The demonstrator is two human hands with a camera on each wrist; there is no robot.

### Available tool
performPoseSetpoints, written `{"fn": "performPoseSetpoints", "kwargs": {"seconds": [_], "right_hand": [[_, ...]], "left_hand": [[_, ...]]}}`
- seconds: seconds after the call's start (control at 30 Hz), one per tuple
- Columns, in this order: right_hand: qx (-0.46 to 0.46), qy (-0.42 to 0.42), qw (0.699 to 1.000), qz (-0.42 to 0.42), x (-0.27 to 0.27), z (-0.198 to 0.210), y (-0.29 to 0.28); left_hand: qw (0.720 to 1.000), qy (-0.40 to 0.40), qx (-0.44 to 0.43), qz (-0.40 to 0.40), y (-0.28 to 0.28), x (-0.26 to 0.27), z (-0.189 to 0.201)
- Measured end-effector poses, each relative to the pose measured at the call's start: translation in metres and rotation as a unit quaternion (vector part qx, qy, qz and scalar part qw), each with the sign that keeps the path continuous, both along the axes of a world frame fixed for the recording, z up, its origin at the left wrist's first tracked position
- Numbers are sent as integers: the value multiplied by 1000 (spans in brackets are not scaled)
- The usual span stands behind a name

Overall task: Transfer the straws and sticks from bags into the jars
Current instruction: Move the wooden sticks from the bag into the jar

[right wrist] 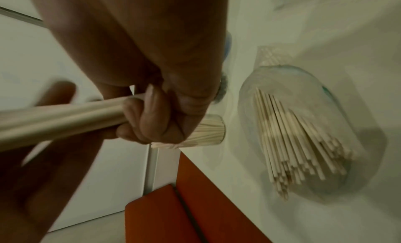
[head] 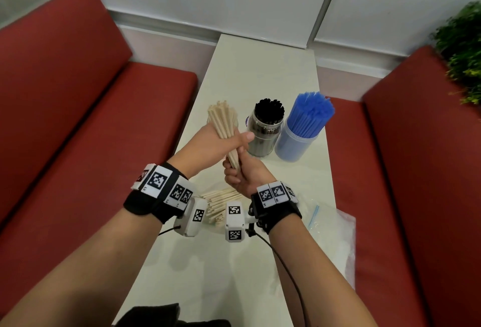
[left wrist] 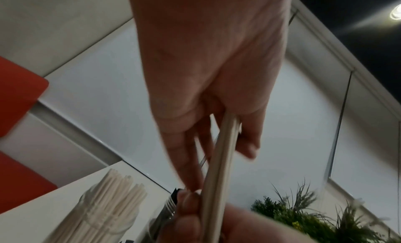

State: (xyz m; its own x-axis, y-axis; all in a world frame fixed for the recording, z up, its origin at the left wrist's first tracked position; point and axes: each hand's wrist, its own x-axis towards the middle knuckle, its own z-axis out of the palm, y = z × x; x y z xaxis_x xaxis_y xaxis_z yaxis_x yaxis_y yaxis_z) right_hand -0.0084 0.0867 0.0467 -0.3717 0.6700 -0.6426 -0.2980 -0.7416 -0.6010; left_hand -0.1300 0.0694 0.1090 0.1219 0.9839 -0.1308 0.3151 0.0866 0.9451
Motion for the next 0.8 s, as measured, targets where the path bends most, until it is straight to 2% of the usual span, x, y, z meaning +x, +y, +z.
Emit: {"fn": "performPoseSetpoints", "kwargs": {"seconds": [0.13, 0.23, 0.3, 0.37, 0.47, 0.5, 0.53, 0.6, 0.63, 0.67, 0.7, 0.73, 0.8], "right_hand": [[24, 6, 999, -23, 10, -6, 9], [43, 26, 999, -10, 7, -12, 12], [24, 12, 999, -44, 3, -21, 15], [21, -61, 996, -63, 2, -36, 17], [100, -215, 971, 41, 2, -61, 13], [152, -278, 942, 106, 3, -69, 11], [217, -352, 891, 185, 3, -76, 8], [322, -475, 740, 351, -1, -90, 1], [346, -505, 675, 412, -3, -97, -3], [354, -520, 631, 454, -6, -105, -6], [357, -529, 600, 481, -8, -113, -9], [361, -534, 582, 495, -9, -118, -13], [372, -543, 559, 505, -10, -127, -18]], "left_hand": [[998, 50, -29, -13, 7, -13, 1], [999, 1, -47, 7, 11, -13, 1], [998, -20, -50, 44, 14, -13, 0], [995, -37, -44, 81, 21, -18, 0], [989, -67, -33, 128, 39, -28, -1], [987, -74, -30, 141, 47, -32, -2], [984, -81, -25, 157, 55, -36, -4], [974, -97, -16, 203, 72, -43, -11], [969, -100, -10, 224, 79, -45, -16], [966, -98, -5, 239, 86, -46, -22], [964, -94, -4, 247, 92, -46, -29], [964, -91, -6, 251, 96, -44, -36], [965, -86, -11, 249, 104, -41, -52]]}}
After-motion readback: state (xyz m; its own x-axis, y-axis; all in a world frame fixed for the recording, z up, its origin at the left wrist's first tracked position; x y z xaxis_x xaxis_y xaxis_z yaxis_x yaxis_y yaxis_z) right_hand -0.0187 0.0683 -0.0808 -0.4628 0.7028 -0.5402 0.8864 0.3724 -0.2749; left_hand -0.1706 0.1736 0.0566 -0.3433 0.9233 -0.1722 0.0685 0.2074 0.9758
